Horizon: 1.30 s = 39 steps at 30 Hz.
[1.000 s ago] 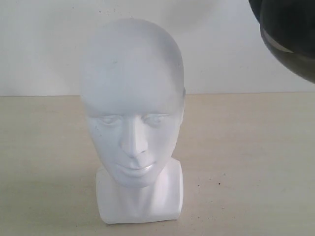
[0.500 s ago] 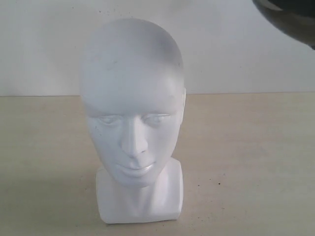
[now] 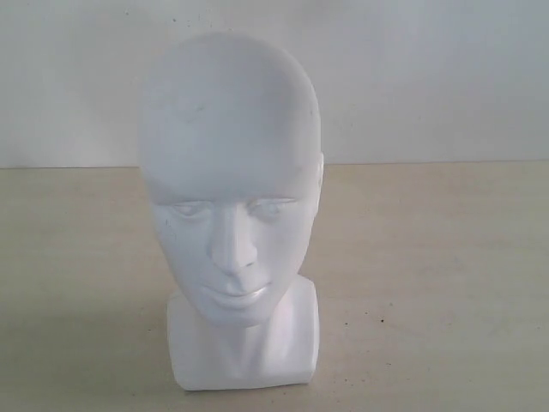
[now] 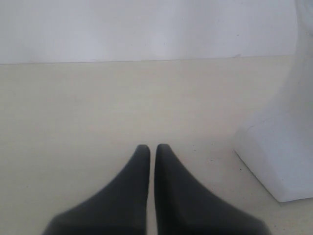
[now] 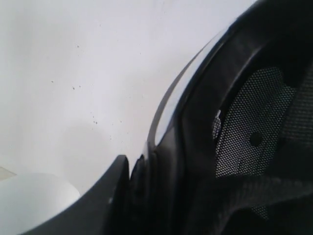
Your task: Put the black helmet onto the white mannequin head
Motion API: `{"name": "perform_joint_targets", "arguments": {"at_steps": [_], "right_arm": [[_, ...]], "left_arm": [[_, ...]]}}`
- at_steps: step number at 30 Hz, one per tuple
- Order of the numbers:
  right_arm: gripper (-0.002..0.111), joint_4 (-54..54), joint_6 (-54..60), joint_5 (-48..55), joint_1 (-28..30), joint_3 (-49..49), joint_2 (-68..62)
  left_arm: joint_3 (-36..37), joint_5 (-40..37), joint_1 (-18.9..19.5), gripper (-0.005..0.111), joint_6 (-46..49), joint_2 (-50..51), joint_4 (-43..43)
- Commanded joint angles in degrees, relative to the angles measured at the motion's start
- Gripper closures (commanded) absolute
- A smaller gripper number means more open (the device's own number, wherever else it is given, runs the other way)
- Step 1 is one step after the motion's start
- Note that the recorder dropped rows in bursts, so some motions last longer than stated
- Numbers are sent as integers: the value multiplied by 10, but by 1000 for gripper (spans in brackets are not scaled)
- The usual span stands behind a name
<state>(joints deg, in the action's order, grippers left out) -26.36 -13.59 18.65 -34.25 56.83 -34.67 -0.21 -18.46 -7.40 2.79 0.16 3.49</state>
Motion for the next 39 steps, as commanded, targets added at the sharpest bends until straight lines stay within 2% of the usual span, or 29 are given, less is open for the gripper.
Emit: {"name": "perform_joint_targets", "arguments": {"at_steps": [1,6,12,23,28,39], "right_arm": [[108,-27,21,-28,0,-3,21],[108,-27,21,-15,0,-3,21],[108,-21,20,-112,0,-4,27],[108,-10,20,-292,0,-165,121],[108,-10,8,-298,0,-195,134],[108,-10,9,-286,0,-196,134]], "left_arm": [[2,2,0,102,2,-2,4],[2,2,0,102,2,-2,4],[2,2,0,102,2,-2,4],[2,2,0,102,2,-2,4],[2,2,0,102,2,-2,4],[2,2,0,102,2,-2,4]]}}
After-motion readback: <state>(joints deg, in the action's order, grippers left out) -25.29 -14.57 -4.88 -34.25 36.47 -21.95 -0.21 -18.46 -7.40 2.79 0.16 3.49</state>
